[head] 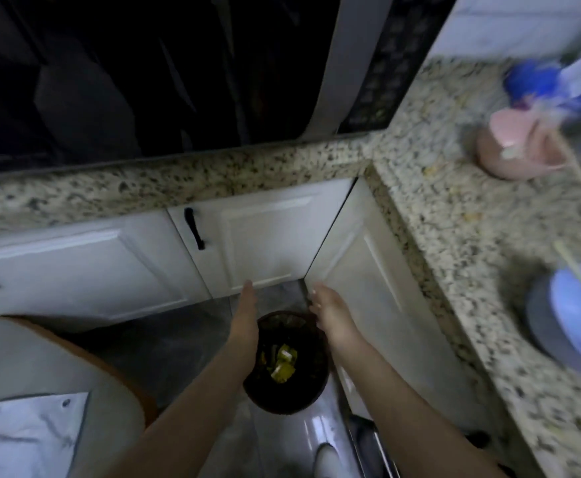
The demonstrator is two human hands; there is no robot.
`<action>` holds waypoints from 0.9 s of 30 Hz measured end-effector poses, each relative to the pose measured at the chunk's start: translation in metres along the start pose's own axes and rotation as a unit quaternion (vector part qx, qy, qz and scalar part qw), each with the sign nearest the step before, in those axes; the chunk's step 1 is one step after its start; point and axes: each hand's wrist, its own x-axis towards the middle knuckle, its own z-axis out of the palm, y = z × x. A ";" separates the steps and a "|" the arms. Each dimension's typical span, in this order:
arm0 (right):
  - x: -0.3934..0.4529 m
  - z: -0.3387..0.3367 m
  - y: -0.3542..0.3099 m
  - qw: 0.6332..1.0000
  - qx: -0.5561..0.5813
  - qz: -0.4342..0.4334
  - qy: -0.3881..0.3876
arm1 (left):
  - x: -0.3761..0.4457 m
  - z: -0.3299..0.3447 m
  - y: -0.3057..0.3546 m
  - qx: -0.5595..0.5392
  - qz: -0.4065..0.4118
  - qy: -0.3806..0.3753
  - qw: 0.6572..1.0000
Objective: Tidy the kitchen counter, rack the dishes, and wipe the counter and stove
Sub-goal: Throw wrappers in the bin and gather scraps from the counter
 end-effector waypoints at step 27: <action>-0.556 -0.261 -0.164 0.843 0.245 -0.317 0.359 | -0.521 0.222 0.063 0.189 0.291 -0.419 0.839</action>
